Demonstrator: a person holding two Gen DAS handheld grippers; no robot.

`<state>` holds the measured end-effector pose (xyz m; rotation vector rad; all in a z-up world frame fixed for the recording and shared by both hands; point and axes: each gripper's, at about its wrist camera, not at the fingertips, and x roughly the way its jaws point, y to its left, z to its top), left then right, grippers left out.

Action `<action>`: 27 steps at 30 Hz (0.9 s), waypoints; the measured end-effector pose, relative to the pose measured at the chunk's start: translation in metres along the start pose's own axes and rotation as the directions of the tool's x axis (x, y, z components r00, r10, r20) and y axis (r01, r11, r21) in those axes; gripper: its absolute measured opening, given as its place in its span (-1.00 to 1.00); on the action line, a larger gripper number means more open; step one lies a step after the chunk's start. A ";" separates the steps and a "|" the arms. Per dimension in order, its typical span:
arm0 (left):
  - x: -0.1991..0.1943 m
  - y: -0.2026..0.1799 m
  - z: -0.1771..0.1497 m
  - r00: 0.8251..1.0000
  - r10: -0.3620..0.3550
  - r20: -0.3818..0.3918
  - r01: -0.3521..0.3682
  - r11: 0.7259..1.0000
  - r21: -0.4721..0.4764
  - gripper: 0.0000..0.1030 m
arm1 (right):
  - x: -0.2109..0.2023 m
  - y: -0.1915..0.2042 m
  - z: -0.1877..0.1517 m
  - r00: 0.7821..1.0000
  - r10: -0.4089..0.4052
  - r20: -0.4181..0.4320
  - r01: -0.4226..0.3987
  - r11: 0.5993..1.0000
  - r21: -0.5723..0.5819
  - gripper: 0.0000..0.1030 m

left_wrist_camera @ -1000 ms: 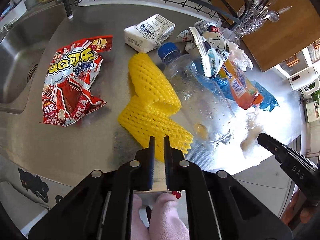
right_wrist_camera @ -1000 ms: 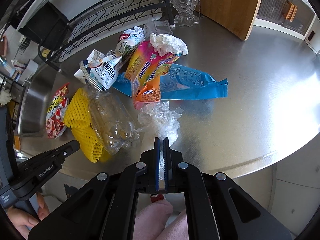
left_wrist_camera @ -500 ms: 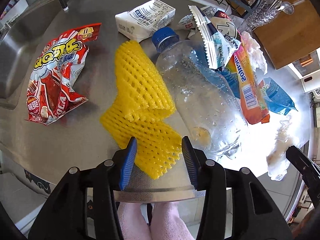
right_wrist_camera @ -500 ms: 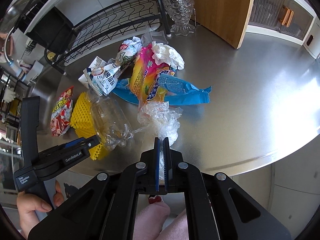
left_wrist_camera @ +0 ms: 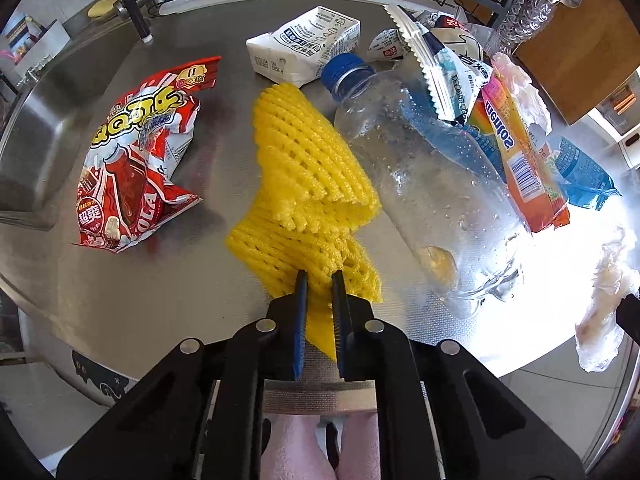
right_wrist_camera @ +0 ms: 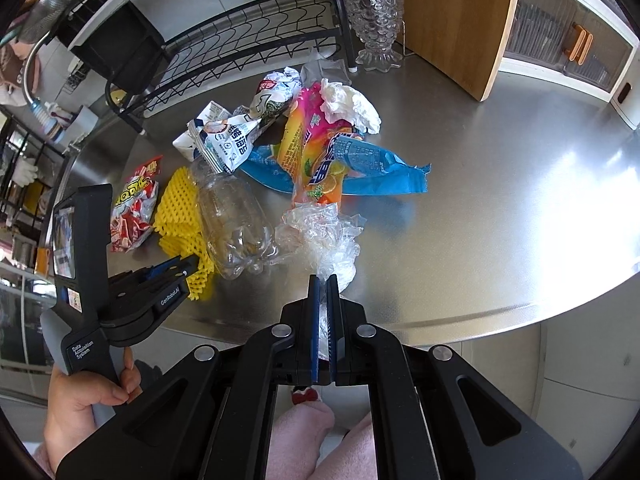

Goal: Collect trash
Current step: 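Close the left gripper on the yellow foam net and lift it, then lower both grippers over the floor bin and open them to drop the net and bag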

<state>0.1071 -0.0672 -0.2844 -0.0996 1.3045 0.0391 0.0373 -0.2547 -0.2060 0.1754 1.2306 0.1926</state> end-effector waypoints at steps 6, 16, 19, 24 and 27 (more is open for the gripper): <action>-0.009 0.008 -0.006 1.000 0.004 0.005 -0.004 1.000 -0.002 -0.85 | -0.008 0.000 -0.008 1.000 0.006 0.010 -0.006 1.000 -0.010 -0.91; -0.053 0.063 -0.059 0.999 -0.045 0.027 0.046 0.999 -0.022 -0.85 | -0.011 0.030 -0.031 0.998 0.059 0.004 -0.059 0.997 -0.055 -0.91; -0.069 0.077 -0.083 0.998 -0.057 0.041 0.058 0.998 -0.013 -0.85 | -0.011 0.043 -0.043 0.998 0.070 0.001 -0.070 0.995 -0.075 -0.91; -0.085 0.094 -0.122 0.996 -0.065 0.061 0.065 0.998 0.007 -0.85 | -0.008 0.066 -0.070 0.996 0.088 -0.001 -0.087 0.990 -0.111 -0.91; -0.088 0.100 -0.143 0.995 -0.072 0.065 0.070 0.997 0.021 -0.85 | -0.003 0.075 -0.088 0.996 0.093 -0.007 -0.094 0.989 -0.115 -0.91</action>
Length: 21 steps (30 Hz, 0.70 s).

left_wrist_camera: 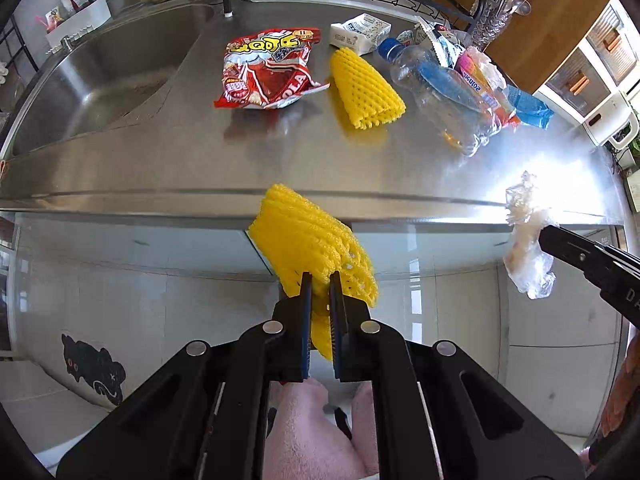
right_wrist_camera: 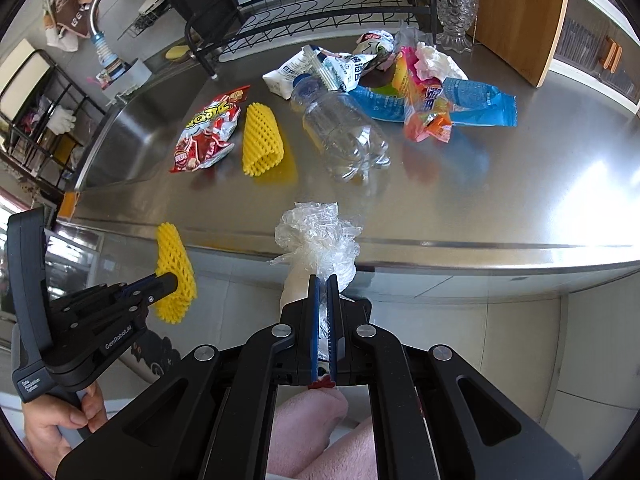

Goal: Collect trash
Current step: 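Lower both grippers over the floor bin and open them to drop the net and bag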

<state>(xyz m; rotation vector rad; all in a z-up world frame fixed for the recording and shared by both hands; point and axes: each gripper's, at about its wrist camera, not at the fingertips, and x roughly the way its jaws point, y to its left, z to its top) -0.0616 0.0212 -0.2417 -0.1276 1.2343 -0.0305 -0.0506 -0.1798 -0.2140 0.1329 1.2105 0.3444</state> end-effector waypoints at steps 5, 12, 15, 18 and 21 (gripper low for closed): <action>0.003 0.009 -0.035 0.999 -0.036 -0.008 0.036 0.999 0.026 -0.85 | 0.021 0.011 -0.031 0.999 -0.021 -0.034 0.021 1.000 -0.001 -0.91; 0.052 0.014 -0.073 0.994 -0.085 -0.069 0.087 0.995 0.037 -0.85 | 0.066 0.009 -0.068 0.995 -0.047 -0.093 0.048 0.999 0.015 -0.91; 0.079 0.016 -0.085 0.993 -0.088 -0.075 0.092 0.994 0.061 -0.85 | 0.093 0.002 -0.079 0.993 -0.038 -0.114 0.043 0.998 0.036 -0.91; 0.109 0.014 -0.093 0.991 -0.115 -0.066 0.122 0.986 0.110 -0.85 | 0.126 -0.009 -0.090 0.990 -0.018 -0.141 0.029 0.996 0.081 -0.91; 0.141 0.013 -0.100 0.990 -0.121 -0.067 0.130 0.979 0.154 -0.85 | 0.161 -0.016 -0.098 0.989 -0.013 -0.149 0.026 0.996 0.087 -0.91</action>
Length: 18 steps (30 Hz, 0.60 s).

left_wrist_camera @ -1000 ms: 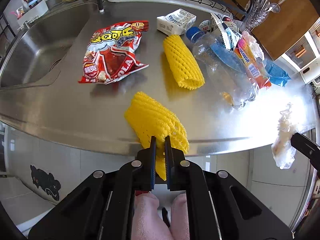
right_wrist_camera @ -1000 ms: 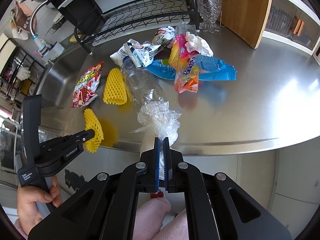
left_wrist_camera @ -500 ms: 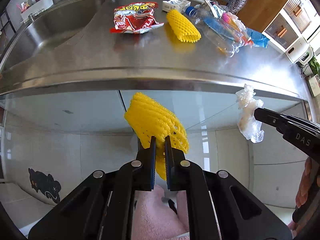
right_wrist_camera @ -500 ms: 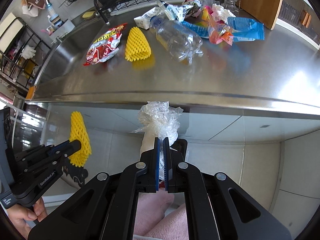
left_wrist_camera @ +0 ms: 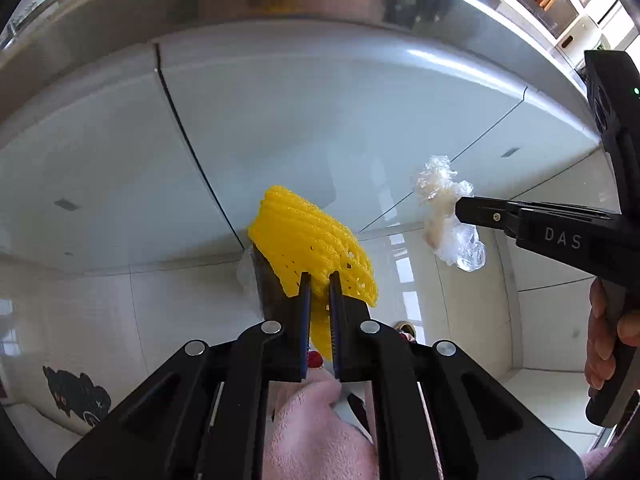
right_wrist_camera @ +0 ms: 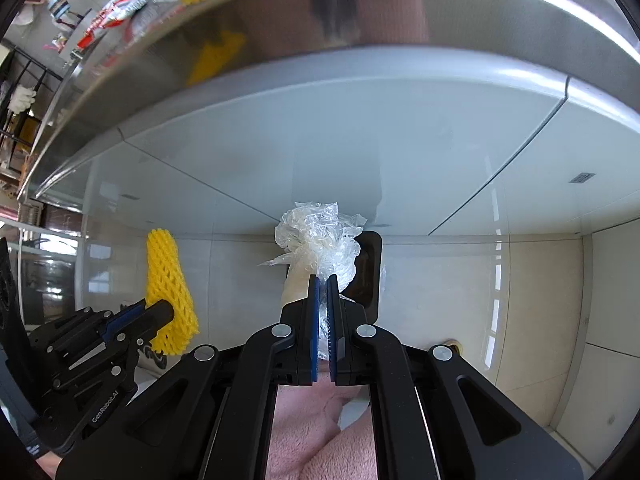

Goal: Collect trash
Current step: 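Lower both grippers over the floor bin and open them to drop the net and bag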

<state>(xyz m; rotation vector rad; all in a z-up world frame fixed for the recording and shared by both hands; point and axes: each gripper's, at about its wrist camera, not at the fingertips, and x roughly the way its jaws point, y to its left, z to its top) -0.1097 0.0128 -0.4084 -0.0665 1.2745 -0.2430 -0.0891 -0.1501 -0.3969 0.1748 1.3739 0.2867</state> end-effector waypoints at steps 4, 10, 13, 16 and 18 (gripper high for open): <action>0.051 0.010 -0.005 0.998 -0.013 -0.056 0.014 1.000 0.010 -0.85 | 0.047 -0.009 -0.008 1.000 -0.004 0.002 0.004 1.000 0.027 -0.91; 0.117 0.025 -0.014 0.991 -0.033 -0.127 0.037 0.999 0.036 -0.85 | 0.108 -0.027 -0.021 0.999 0.040 -0.035 -0.034 0.987 0.154 -0.91; 0.141 0.034 -0.019 0.990 -0.056 -0.127 0.057 0.998 0.008 -0.85 | 0.137 -0.036 -0.025 0.996 0.051 -0.069 -0.038 0.983 0.177 -0.91; 0.161 0.043 -0.026 0.987 -0.079 -0.142 0.075 0.997 -0.031 -0.85 | 0.159 -0.038 -0.025 0.992 0.080 -0.093 -0.059 0.974 0.217 -0.90; 0.168 0.051 -0.033 0.985 -0.097 -0.141 0.089 0.994 -0.061 -0.85 | 0.171 -0.040 -0.027 0.990 0.095 -0.105 -0.067 0.968 0.240 -0.90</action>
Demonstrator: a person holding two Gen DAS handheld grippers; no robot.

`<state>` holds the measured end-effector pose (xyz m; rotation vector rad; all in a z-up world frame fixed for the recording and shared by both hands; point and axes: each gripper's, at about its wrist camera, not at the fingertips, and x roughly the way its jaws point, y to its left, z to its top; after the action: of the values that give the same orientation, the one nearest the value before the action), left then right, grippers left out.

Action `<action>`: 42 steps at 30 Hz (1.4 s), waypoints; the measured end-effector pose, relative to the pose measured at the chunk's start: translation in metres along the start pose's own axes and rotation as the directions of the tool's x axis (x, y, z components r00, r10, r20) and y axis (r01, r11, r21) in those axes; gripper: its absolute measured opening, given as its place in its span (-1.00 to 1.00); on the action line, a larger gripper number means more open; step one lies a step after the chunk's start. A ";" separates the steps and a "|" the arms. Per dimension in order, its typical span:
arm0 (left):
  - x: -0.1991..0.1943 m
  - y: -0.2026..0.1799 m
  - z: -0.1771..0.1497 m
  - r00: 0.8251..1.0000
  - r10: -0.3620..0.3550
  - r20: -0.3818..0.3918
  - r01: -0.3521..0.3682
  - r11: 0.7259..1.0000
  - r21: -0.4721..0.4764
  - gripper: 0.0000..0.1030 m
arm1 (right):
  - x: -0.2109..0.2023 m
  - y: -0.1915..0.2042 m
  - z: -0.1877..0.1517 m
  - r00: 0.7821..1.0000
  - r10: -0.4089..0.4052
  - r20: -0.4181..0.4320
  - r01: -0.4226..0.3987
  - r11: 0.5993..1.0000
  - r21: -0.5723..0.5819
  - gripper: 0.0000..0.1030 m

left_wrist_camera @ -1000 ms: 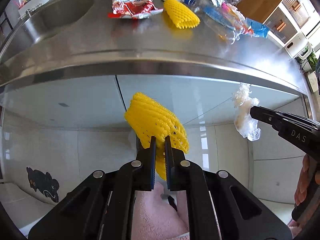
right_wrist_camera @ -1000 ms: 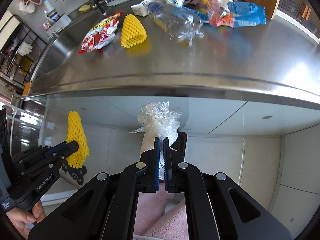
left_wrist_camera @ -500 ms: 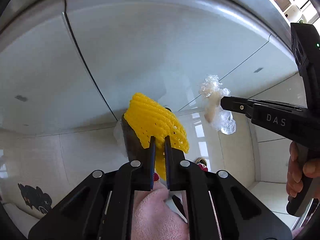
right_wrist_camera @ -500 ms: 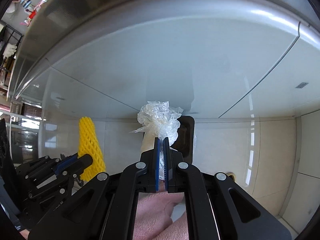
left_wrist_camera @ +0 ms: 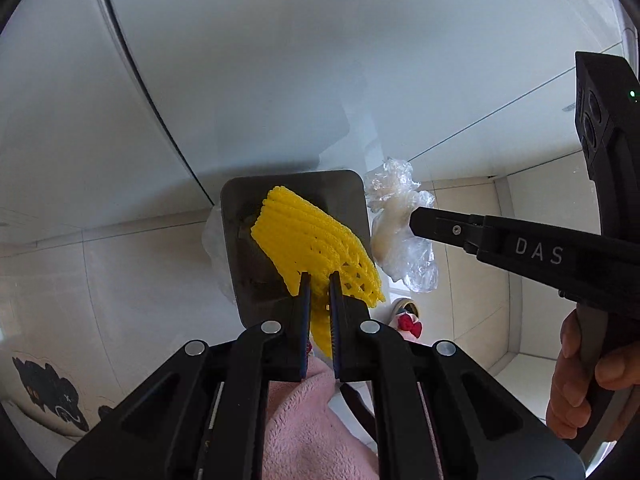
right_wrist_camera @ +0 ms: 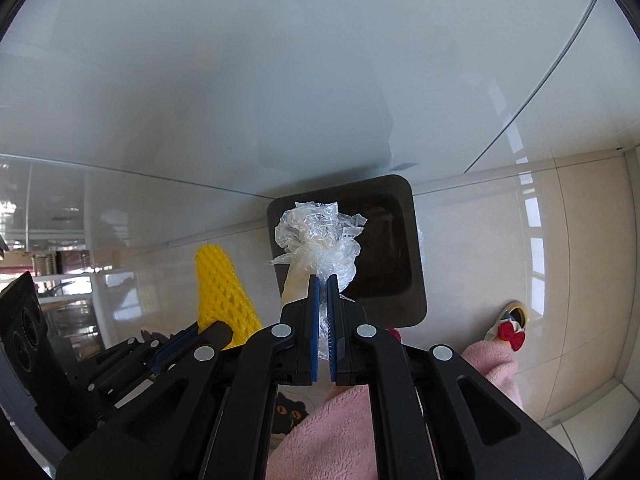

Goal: Collect trash
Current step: 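Lower both grippers over the floor bin and open them to drop the net and bag, then raise both tools back over the counter toward the candy bag and bottle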

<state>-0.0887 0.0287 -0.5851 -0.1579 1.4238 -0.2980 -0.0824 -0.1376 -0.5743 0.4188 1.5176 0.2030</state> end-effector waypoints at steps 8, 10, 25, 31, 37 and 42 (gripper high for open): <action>-0.004 0.001 -0.004 1.000 -0.003 0.010 0.003 1.000 -0.014 -0.31 | 0.014 0.001 0.004 0.999 0.039 0.004 -0.039 0.996 0.079 -0.79; -0.012 0.002 -0.004 1.000 -0.001 0.018 0.002 1.000 -0.019 -0.19 | 0.012 0.003 0.005 0.999 0.043 0.002 -0.043 0.995 0.087 -0.51; -0.158 -0.022 -0.001 0.983 0.006 0.185 -0.004 1.000 -0.014 0.62 | -0.129 0.030 -0.008 0.986 0.001 0.166 -0.002 1.000 0.007 0.94; -0.228 -0.037 0.014 0.960 0.042 0.276 -0.048 0.999 0.015 0.72 | -0.224 0.049 -0.009 0.949 -0.001 0.316 0.023 0.998 -0.066 0.94; -0.300 -0.041 0.042 0.925 0.062 0.374 -0.063 0.998 -0.012 0.74 | -0.299 0.082 0.000 0.866 0.019 0.500 0.086 0.979 -0.185 0.94; -0.337 -0.040 0.075 0.896 0.102 0.431 -0.096 0.995 -0.036 0.85 | -0.332 0.111 0.023 0.821 0.033 0.571 0.136 0.958 -0.251 0.94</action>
<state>-0.0591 0.0849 -0.2436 -0.1513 0.9866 -0.1551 -0.0634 -0.1677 -0.2250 0.1801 0.8837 0.2229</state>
